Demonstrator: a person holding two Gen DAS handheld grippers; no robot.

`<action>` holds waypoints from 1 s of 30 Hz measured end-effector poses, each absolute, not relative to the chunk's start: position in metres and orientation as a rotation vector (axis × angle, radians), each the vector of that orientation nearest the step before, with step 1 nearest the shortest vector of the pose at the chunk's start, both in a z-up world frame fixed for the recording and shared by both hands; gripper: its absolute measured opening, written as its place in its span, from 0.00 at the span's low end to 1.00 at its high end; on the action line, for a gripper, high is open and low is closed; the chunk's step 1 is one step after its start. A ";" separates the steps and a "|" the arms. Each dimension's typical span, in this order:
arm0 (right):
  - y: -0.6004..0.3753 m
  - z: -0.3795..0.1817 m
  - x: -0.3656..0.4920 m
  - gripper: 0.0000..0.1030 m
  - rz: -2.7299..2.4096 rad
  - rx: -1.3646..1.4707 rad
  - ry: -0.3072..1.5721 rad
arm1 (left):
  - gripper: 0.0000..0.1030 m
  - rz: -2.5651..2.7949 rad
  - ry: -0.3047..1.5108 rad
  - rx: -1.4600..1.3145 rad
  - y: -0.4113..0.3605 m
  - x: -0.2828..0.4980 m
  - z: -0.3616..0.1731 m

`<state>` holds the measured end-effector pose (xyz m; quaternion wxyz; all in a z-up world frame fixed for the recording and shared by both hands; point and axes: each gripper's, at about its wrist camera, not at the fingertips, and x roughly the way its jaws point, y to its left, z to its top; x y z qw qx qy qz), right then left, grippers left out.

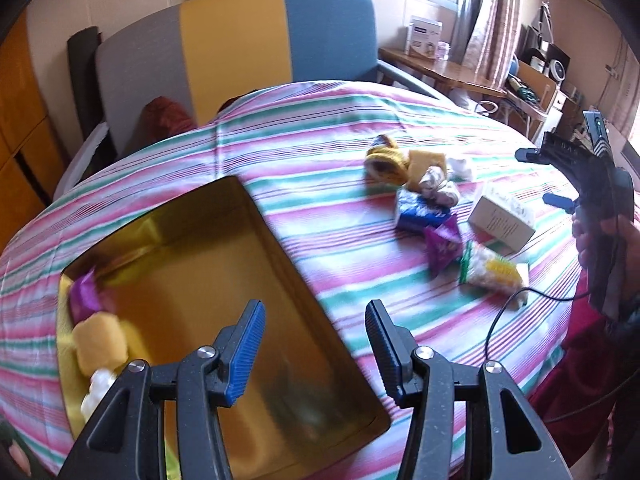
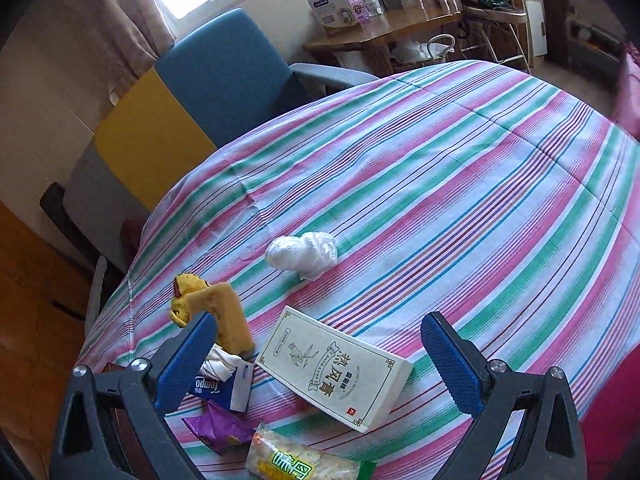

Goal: Organize objects
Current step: 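Move both tools back toward the remaining item pile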

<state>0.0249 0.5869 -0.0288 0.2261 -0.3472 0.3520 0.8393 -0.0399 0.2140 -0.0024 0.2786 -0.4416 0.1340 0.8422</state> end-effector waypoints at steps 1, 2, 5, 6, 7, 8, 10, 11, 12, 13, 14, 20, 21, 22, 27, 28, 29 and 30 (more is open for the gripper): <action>0.588 -0.029 0.025 1.00 2.312 -0.954 0.980 | 0.51 2.251 0.354 -1.188 0.219 -0.043 -0.002; 0.588 -0.029 0.026 1.00 2.312 -0.951 0.986 | 0.51 2.238 0.346 -1.192 0.225 -0.047 -0.002; 0.590 -0.029 0.027 1.00 2.312 -0.944 1.008 | 0.51 2.210 0.341 -1.208 0.244 -0.059 -0.004; 0.590 -0.029 0.027 1.00 2.312 -0.944 1.015 | 0.51 2.199 0.340 -1.213 0.250 -0.062 -0.005; 0.591 -0.029 0.027 1.00 2.313 -0.944 1.019 | 0.51 2.183 0.336 -1.223 0.257 -0.068 -0.006; 0.591 -0.029 0.027 1.00 2.313 -0.945 1.023 | 0.51 2.170 0.325 -1.234 0.261 -0.071 -0.007; 0.591 -0.030 0.027 1.00 2.314 -0.949 1.037 | 0.51 2.121 0.265 -1.282 0.275 -0.087 -0.010; 0.591 -0.030 0.027 1.00 2.316 -0.950 1.044 | 0.51 2.107 0.244 -1.300 0.281 -0.094 -0.012; 0.592 -0.030 0.027 1.00 2.318 -0.949 1.052 | 0.51 2.101 0.232 -1.312 0.287 -0.100 -0.013; 0.591 -0.030 0.027 1.00 2.319 -0.950 1.058 | 0.51 2.098 0.221 -1.320 0.293 -0.107 -0.014; 0.592 -0.030 0.027 1.00 2.319 -0.950 1.065 | 0.51 2.097 0.208 -1.328 0.299 -0.115 -0.016; 0.588 -0.030 0.024 1.00 2.349 -0.968 1.089 | 0.48 2.066 0.079 -1.387 0.337 -0.168 -0.028; 0.587 -0.030 0.024 1.00 2.357 -0.971 1.089 | 0.48 2.056 0.074 -1.387 0.345 -0.175 -0.030; 0.586 -0.030 0.023 1.00 2.362 -0.975 1.088 | 0.48 2.045 0.063 -1.382 0.352 -0.181 -0.032; 0.587 -0.031 0.022 1.00 2.371 -0.975 1.107 | 0.57 2.035 -0.005 -1.419 0.383 -0.213 -0.049; 0.588 -0.031 0.023 1.00 2.370 -0.970 1.114 | 0.60 2.035 -0.017 -1.432 0.387 -0.218 -0.053; 0.589 -0.031 0.023 1.00 2.368 -0.966 1.121 | 0.62 2.033 -0.023 -1.452 0.394 -0.225 -0.060; 0.590 -0.031 0.024 1.00 2.366 -0.961 1.128 | 0.62 2.034 -0.026 -1.463 0.399 -0.230 -0.065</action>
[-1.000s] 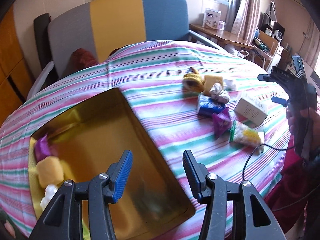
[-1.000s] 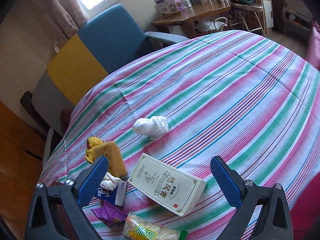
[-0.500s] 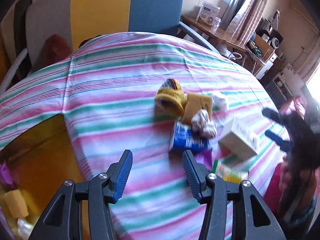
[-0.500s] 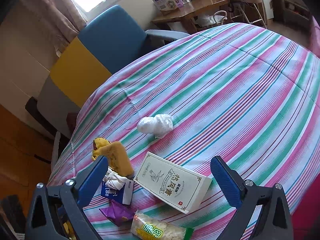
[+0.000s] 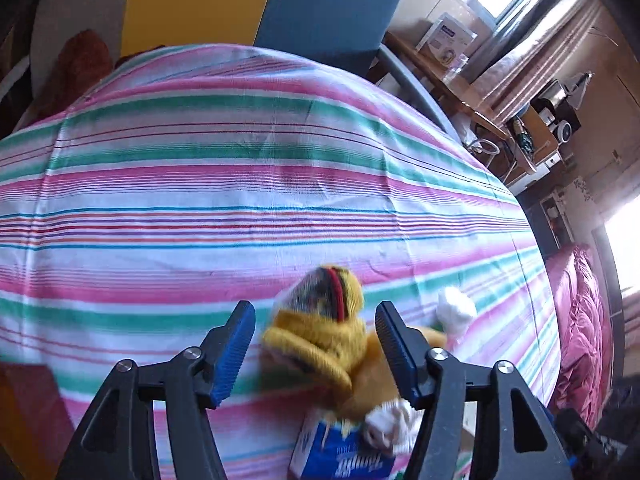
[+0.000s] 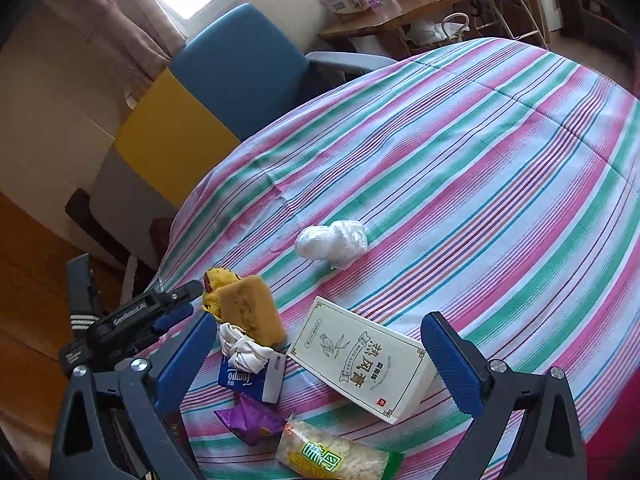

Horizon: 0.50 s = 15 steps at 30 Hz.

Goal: Organize objects
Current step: 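Move both tools back toward the remaining item pile, then grasp the yellow knit hat with the left tool while the right tool grasps the knotted white cloth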

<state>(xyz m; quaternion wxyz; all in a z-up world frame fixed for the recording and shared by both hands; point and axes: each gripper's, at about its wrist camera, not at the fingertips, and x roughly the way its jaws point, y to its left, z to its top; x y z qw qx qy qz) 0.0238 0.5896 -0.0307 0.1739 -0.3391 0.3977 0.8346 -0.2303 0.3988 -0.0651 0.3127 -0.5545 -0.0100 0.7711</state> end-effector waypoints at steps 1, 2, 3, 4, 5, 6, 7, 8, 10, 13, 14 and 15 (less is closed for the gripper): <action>0.590 -0.031 0.024 1.00 2.365 -0.959 1.132 | 0.62 2.038 -0.029 -1.474 0.404 -0.235 -0.070; 0.591 -0.031 0.024 1.00 2.364 -0.959 1.133 | 0.62 2.031 -0.022 -1.495 0.411 -0.241 -0.078; 0.591 -0.032 0.023 1.00 2.364 -0.960 1.133 | 0.62 2.013 0.001 -1.523 0.417 -0.244 -0.088; 0.591 -0.032 0.022 1.00 2.363 -0.963 1.129 | 0.62 1.996 0.024 -1.553 0.421 -0.245 -0.097; 0.591 -0.033 0.021 1.00 2.360 -0.969 1.125 | 0.59 2.007 0.030 -1.545 0.422 -0.244 -0.100; 0.591 -0.034 0.020 1.00 2.357 -0.974 1.123 | 0.52 2.022 0.033 -1.511 0.421 -0.241 -0.097; 0.591 -0.035 0.020 1.00 2.353 -0.979 1.123 | 0.44 1.986 0.025 -1.514 0.420 -0.239 -0.097; 0.592 -0.035 0.020 1.00 2.352 -0.982 1.121 | 0.42 1.989 0.016 -1.512 0.417 -0.237 -0.096; 0.592 -0.035 0.019 1.00 2.349 -0.983 1.111 | 0.39 2.016 0.021 -1.498 0.406 -0.234 -0.092; 0.594 -0.036 0.019 1.00 2.338 -0.986 1.089 | 0.39 2.041 0.017 -1.499 0.386 -0.230 -0.087; 0.595 -0.036 0.019 1.00 2.332 -0.987 1.083 | 0.39 2.048 0.026 -1.507 0.377 -0.228 -0.086; 0.596 -0.037 0.019 1.00 2.324 -0.988 1.078 | 0.39 2.048 0.026 -1.515 0.371 -0.226 -0.085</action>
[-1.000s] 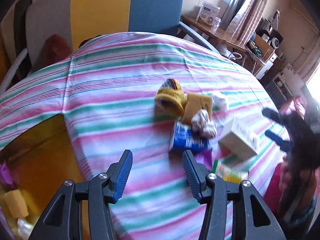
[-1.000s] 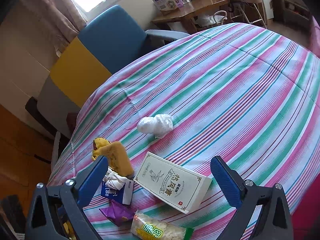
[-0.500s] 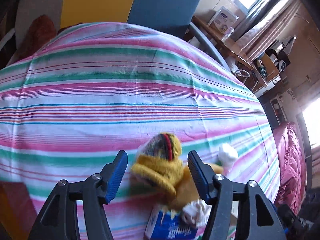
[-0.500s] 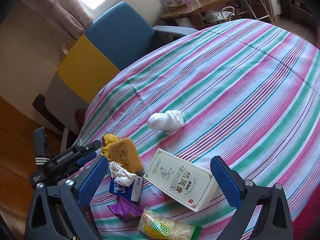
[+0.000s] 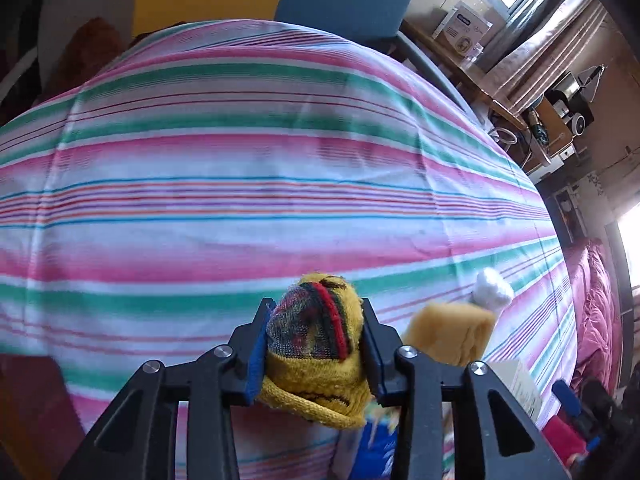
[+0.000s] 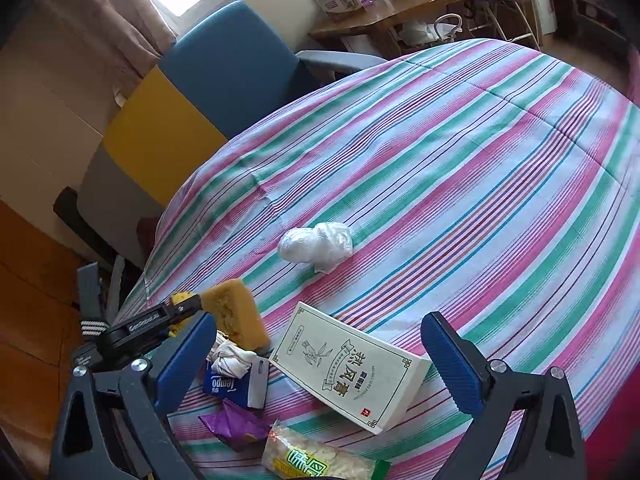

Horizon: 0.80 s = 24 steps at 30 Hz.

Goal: Organize objects
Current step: 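Grasp the yellow knit hat with the left tool while the right tool grasps the knotted white cloth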

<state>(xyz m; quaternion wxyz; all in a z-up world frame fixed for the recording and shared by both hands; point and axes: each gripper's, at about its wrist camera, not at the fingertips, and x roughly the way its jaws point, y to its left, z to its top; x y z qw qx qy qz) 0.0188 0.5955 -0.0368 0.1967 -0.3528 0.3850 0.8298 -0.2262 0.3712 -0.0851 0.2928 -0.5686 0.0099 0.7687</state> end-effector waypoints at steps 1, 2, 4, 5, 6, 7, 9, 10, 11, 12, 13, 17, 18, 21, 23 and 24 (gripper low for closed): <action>0.597 -0.038 0.019 1.00 2.316 -0.990 1.074 | 0.39 2.054 0.028 -1.520 0.365 -0.224 -0.083; 0.598 -0.038 0.019 1.00 2.307 -0.992 1.067 | 0.39 2.060 0.030 -1.522 0.358 -0.219 -0.081; 0.600 -0.040 0.018 1.00 2.288 -1.000 1.050 | 0.39 2.058 0.036 -1.498 0.348 -0.207 -0.073; 0.601 -0.041 0.018 1.00 2.279 -1.003 1.042 | 0.39 2.059 0.049 -1.483 0.344 -0.200 -0.069; 0.602 -0.042 0.017 1.00 2.270 -1.007 1.033 | 0.39 2.056 0.066 -1.464 0.341 -0.192 -0.063; 0.603 -0.043 0.017 1.00 2.261 -1.011 1.025 | 0.39 2.049 0.076 -1.449 0.339 -0.184 -0.060; 0.605 -0.044 0.018 1.00 2.248 -1.005 1.014 | 0.39 2.031 0.090 -1.409 0.331 -0.163 -0.050; 0.604 -0.042 0.019 1.00 2.259 -0.993 1.006 | 0.39 2.023 0.096 -1.394 0.329 -0.155 -0.047; 0.601 -0.038 0.019 1.00 2.284 -0.979 0.993 | 0.39 2.013 0.101 -1.378 0.325 -0.146 -0.042; 0.597 -0.034 0.018 1.00 2.327 -0.965 0.970 | 0.39 2.001 0.105 -1.362 0.320 -0.136 -0.038; 0.589 -0.029 0.015 0.99 2.378 -0.961 0.933 | 0.39 1.992 0.106 -1.344 0.315 -0.126 -0.033; 0.548 -0.018 -0.005 0.90 2.562 -1.044 0.736 | 0.39 1.996 0.124 -1.272 0.293 -0.097 -0.018; 0.536 -0.017 -0.012 0.86 2.597 -1.079 0.676 | 0.39 2.001 0.131 -1.255 0.287 -0.090 -0.015; 0.507 -0.020 -0.028 0.77 2.653 -1.184 0.541 | 0.39 2.000 0.117 -1.244 0.267 -0.075 -0.010; 0.493 -0.024 -0.039 0.74 2.661 -1.244 0.455 | 0.39 2.002 0.088 -1.253 0.254 -0.069 -0.011; 0.487 -0.027 -0.046 0.74 2.661 -1.270 0.419 | 0.39 2.005 0.077 -1.257 0.249 -0.067 -0.012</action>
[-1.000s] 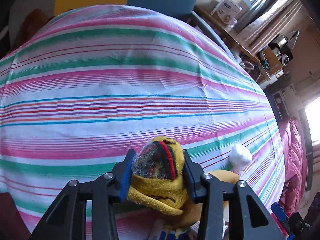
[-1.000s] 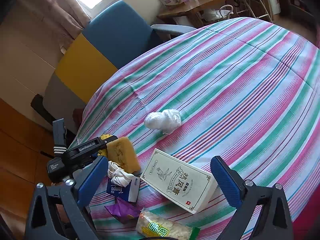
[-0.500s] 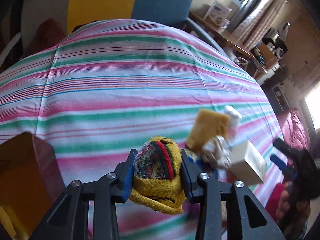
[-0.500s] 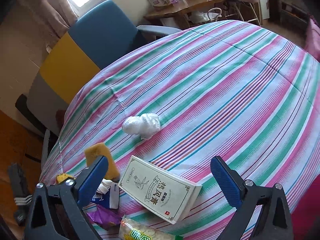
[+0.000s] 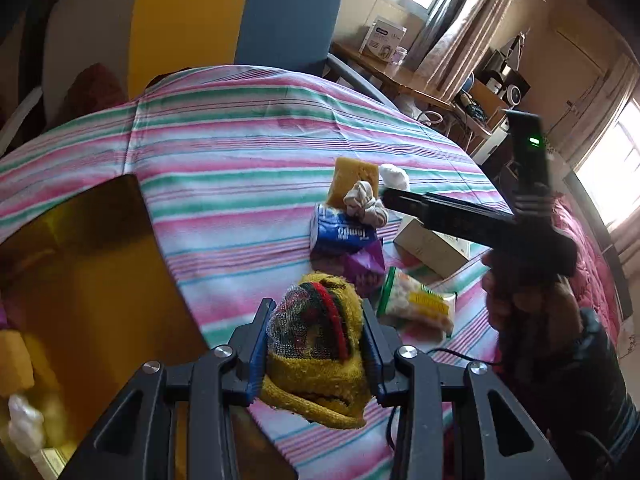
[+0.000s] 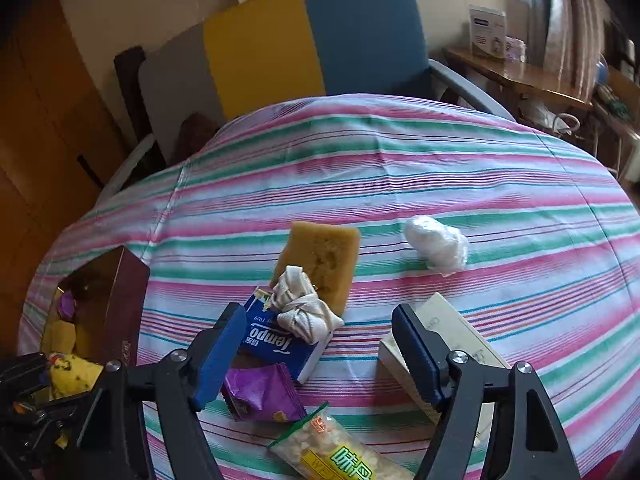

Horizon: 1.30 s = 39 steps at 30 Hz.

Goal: Organize objects
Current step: 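Grasp the yellow knit hat with the left tool while the right tool grasps the knotted white cloth, then carry the yellow knit hat into the gold tray and open the left tool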

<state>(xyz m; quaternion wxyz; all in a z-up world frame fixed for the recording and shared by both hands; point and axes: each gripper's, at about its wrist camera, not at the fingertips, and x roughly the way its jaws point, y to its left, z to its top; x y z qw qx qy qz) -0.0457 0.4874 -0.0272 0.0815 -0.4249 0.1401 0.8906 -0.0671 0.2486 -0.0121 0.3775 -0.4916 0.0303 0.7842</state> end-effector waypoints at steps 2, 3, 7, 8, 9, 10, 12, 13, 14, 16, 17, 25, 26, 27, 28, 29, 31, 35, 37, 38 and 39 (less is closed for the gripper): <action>0.481 -0.036 -0.057 0.74 2.653 -1.305 0.373 | 0.39 2.016 0.057 -1.267 0.236 -0.062 -0.014; 0.480 -0.040 -0.062 0.74 2.645 -1.321 0.356 | 0.39 2.020 0.043 -1.273 0.228 -0.060 -0.014; 0.484 -0.063 -0.079 0.59 2.629 -1.414 0.363 | 0.39 2.046 -0.029 -1.300 0.195 -0.054 -0.016; 0.485 -0.068 -0.081 0.53 2.609 -1.435 0.338 | 0.39 2.058 -0.052 -1.306 0.186 -0.053 -0.015; 0.485 -0.072 -0.081 0.38 2.598 -1.450 0.323 | 0.39 2.068 -0.076 -1.311 0.178 -0.053 -0.015; 0.486 -0.073 -0.082 0.35 2.595 -1.455 0.319 | 0.39 2.080 -0.105 -1.313 0.168 -0.052 -0.014; 0.486 -0.070 -0.080 0.30 2.617 -1.437 0.310 | 0.39 2.112 -0.137 -1.313 0.153 -0.049 -0.012; 0.486 -0.068 -0.079 0.29 2.623 -1.428 0.315 | 0.39 2.128 -0.151 -1.314 0.144 -0.048 -0.010; 0.487 -0.067 -0.078 0.29 2.628 -1.423 0.316 | 0.39 2.139 -0.156 -1.314 0.140 -0.047 -0.010; 0.484 -0.065 -0.077 0.29 2.632 -1.413 0.296 | 0.39 2.177 -0.164 -1.313 0.126 -0.045 -0.008; 0.484 -0.064 -0.076 0.29 2.639 -1.412 0.296 | 0.39 2.198 -0.171 -1.316 0.117 -0.045 -0.008; 0.470 -0.049 -0.069 0.29 2.715 -1.363 0.281 | 0.39 2.402 -0.300 -1.354 0.033 -0.047 -0.010; 0.468 -0.047 -0.068 0.29 2.725 -1.357 0.281 | 0.39 2.419 -0.320 -1.361 0.024 -0.049 -0.011; 0.466 -0.045 -0.066 0.29 2.737 -1.349 0.282 | 0.39 2.433 -0.337 -1.366 0.016 -0.050 -0.011; 0.463 -0.043 -0.065 0.29 2.751 -1.343 0.280 | 0.39 2.443 -0.346 -1.367 0.011 -0.053 -0.012; 0.461 -0.041 -0.063 0.29 2.767 -1.339 0.283 | 0.39 2.447 -0.344 -1.363 0.010 -0.055 -0.011; 0.456 -0.039 -0.062 0.29 2.787 -1.338 0.281 | 0.39 2.458 -0.314 -1.340 0.015 -0.064 -0.007; 0.448 -0.038 -0.061 0.29 2.807 -1.347 0.267 | 0.39 2.495 -0.235 -1.297 0.029 -0.095 -0.007; 0.447 -0.039 -0.061 0.29 2.805 -1.350 0.259 | 0.39 2.497 -0.229 -1.313 0.037 -0.121 -0.014; 0.448 -0.039 -0.061 0.29 2.803 -1.349 0.262 | 0.39 2.499 -0.222 -1.328 0.040 -0.132 -0.016; 0.449 -0.039 -0.061 0.29 2.799 -1.350 0.266 | 0.39 2.496 -0.214 -1.340 0.043 -0.141 -0.018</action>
